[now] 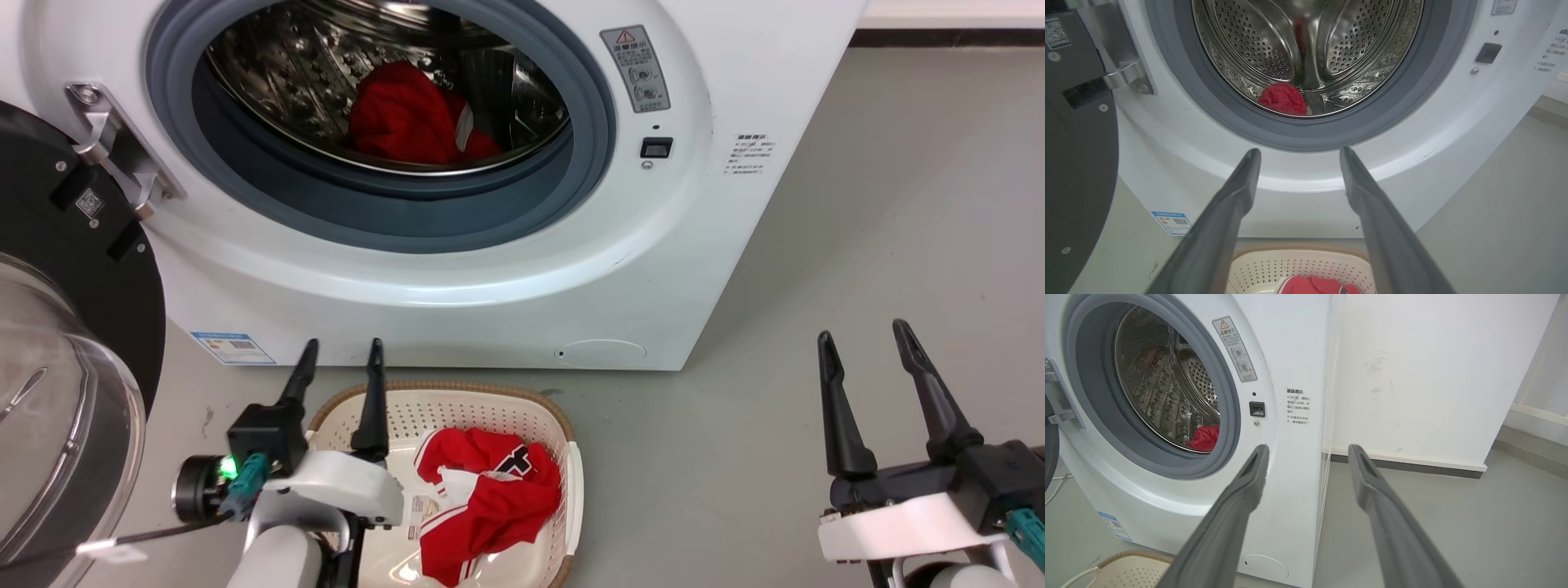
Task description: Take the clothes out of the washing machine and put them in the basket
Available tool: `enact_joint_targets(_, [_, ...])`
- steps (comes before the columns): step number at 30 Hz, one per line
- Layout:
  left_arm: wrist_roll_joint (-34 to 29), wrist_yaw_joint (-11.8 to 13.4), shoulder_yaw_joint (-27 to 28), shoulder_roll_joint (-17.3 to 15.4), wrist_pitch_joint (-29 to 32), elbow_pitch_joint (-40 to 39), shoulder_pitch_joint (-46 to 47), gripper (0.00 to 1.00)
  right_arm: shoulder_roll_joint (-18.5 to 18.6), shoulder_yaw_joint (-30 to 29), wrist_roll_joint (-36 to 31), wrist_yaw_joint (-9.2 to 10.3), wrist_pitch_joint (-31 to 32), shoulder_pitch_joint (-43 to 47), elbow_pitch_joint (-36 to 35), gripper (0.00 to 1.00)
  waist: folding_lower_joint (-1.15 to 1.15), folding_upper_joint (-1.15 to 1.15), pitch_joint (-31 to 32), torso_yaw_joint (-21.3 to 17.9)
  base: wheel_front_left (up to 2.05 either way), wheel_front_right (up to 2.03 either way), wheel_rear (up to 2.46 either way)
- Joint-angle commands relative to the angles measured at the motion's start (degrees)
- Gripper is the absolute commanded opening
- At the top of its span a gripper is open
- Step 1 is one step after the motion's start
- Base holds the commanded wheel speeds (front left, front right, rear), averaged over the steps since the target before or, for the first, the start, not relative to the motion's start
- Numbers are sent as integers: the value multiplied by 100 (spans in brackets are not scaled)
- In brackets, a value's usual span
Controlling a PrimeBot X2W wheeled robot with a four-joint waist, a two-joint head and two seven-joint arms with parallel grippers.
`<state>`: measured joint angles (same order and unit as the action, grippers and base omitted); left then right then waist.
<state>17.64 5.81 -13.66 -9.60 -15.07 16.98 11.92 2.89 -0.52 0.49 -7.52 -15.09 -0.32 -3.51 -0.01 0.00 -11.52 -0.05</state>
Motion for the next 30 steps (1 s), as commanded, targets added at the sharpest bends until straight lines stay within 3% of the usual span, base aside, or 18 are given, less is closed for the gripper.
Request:
enact_joint_targets(1, [-80,34,106,48,-15,-121,-114,100,-4,-9,-6,6,-12,85,-2,100,1,0,62,-8,0,0,0])
enact_joint_targets(7, [-534,-143,580,235,-15,-504,-394,100,-5,9,48,6,-12,165,-13,100,1,0,161,-43,0,0,0])
enact_joint_targets(13, [-811,-437,724,272,-15,-233,78,100,-5,68,80,6,-12,35,-48,100,1,0,33,-125,0,0,0])
enact_joint_targets(20, [-892,-713,800,184,-15,673,1485,100,-4,152,165,6,-12,-284,-101,100,1,0,-495,-371,0,0,0])
enact_joint_targets(30, [-1193,-963,662,-492,536,2656,4182,100,-5,273,411,6,-12,-882,-151,100,1,0,-1596,-989,0,0,0])
